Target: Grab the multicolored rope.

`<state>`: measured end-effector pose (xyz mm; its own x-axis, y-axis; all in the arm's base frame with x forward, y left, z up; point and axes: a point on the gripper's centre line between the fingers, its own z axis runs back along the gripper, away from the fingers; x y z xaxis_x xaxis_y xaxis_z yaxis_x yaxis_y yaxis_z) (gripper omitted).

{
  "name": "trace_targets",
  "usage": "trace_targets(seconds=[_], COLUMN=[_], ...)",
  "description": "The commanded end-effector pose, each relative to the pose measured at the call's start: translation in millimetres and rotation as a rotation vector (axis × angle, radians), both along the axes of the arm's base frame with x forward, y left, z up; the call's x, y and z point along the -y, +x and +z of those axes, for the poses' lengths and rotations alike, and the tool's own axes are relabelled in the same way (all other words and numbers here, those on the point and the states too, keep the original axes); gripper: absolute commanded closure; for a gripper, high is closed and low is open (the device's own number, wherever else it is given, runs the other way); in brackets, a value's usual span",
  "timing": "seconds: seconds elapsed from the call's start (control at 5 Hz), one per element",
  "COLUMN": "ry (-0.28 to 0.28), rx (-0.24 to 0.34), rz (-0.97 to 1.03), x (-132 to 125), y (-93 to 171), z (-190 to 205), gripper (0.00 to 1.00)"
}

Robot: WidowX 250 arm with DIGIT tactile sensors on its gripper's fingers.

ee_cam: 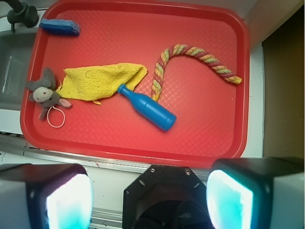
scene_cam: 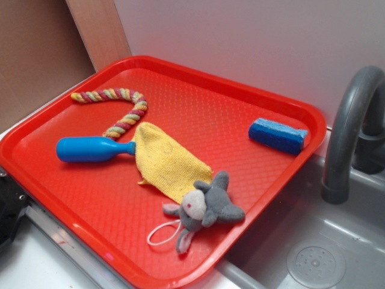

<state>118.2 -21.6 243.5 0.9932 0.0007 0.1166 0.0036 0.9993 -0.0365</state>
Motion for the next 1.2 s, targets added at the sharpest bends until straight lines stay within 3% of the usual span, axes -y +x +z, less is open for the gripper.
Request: trace_targets(seconds=[0.0,0.2,0.4,0.6,0.8,1.0], ry=[0.0,0.0,-0.011,-0.103,-0.15,-0.138], rx=[0.0,-0.008,-0.034,-0.027,-0.056,-0.044], rz=[0.0,0.056,0.248,0.414,0.554,0.681], x=[0,1,-6,-14,-21,-23], y=[0,9,21,42,60,78], z=[0,-8,-8,-11,-39,-64], gripper=[0.0,0.0,0.0,0.0,0.0,0.0])
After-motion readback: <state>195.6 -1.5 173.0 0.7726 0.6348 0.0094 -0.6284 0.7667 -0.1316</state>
